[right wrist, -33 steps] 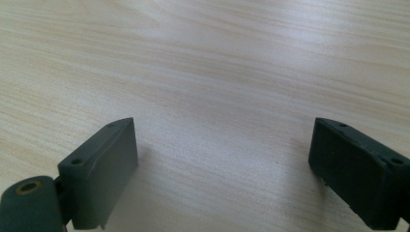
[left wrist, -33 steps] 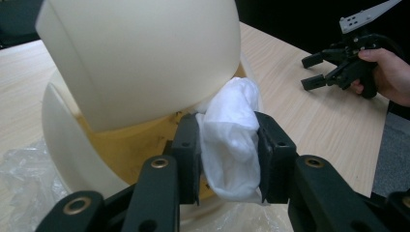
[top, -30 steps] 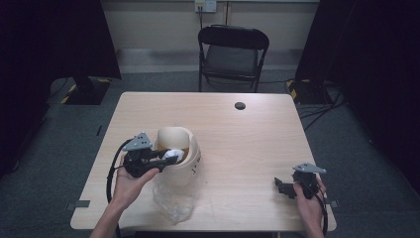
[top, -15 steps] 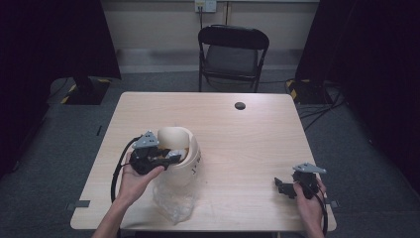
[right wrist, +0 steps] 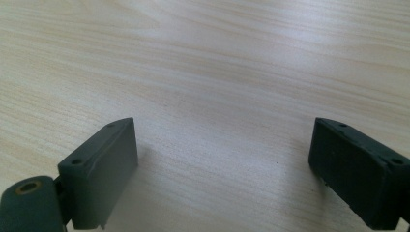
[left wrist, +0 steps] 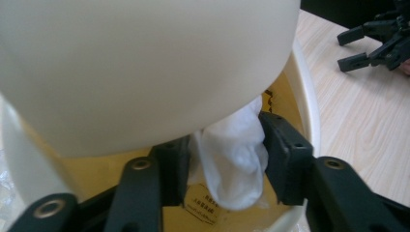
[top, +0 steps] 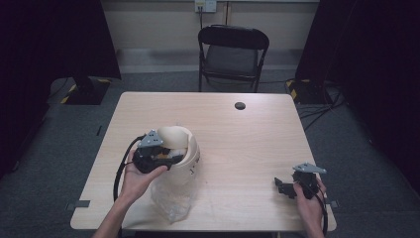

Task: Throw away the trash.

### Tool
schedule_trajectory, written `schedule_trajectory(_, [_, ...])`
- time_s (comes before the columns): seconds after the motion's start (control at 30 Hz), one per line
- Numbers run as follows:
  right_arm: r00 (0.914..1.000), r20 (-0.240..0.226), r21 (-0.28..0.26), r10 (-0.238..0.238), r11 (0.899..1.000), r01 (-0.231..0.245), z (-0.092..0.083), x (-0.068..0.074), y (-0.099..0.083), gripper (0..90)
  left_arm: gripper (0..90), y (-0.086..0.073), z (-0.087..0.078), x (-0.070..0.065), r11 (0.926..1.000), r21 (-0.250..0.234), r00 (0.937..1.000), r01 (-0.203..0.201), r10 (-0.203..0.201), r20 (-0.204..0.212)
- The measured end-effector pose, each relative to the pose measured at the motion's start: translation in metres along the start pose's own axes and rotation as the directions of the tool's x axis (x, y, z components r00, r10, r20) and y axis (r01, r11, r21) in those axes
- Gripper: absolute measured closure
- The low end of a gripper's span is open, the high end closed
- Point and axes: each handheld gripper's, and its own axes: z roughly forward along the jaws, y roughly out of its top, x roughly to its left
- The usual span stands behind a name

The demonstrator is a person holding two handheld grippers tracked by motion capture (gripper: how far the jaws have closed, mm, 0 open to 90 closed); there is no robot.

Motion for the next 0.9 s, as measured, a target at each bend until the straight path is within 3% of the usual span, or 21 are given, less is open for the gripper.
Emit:
schedule_trajectory(0.3, [1.0000, 0.000, 0.000, 0.000, 1.000, 0.000, 0.000, 0.000, 0.000, 9.4, 50.9, -0.001, -0.006, 0.001, 0.9992, -0.013, 0.9992, 0.037, -0.037, 0.017])
schedule_trajectory(0.33, [1.0000, 0.000, 0.000, 0.000, 1.000, 0.000, 0.000, 0.000, 0.000, 9.4, 49.9, 0.000, -0.006, 0.001, 0.9978, -0.017, 0.9977, 0.064, -0.063, 0.025])
schedule_trajectory(0.63, [1.0000, 0.000, 0.000, 0.000, 1.000, 0.000, 0.000, 0.000, 0.000, 9.4, 49.2, -0.002, -0.011, 0.000, 0.9974, -0.028, 0.9977, 0.066, -0.066, 0.019])
schedule_trajectory(0.73, [1.0000, 0.000, 0.000, 0.000, 1.000, 0.000, 0.000, 0.000, 0.000, 9.4, 57.9, -0.002, -0.016, 0.000, 0.9969, -0.047, 0.9976, 0.062, -0.061, 0.034])
schedule_trajectory(0.9, [1.0000, 0.000, 0.000, 0.000, 1.000, 0.000, 0.000, 0.000, 0.000, 9.4, 61.9, -0.003, -0.024, -0.001, 0.9970, -0.055, 0.9980, 0.054, -0.052, 0.036])
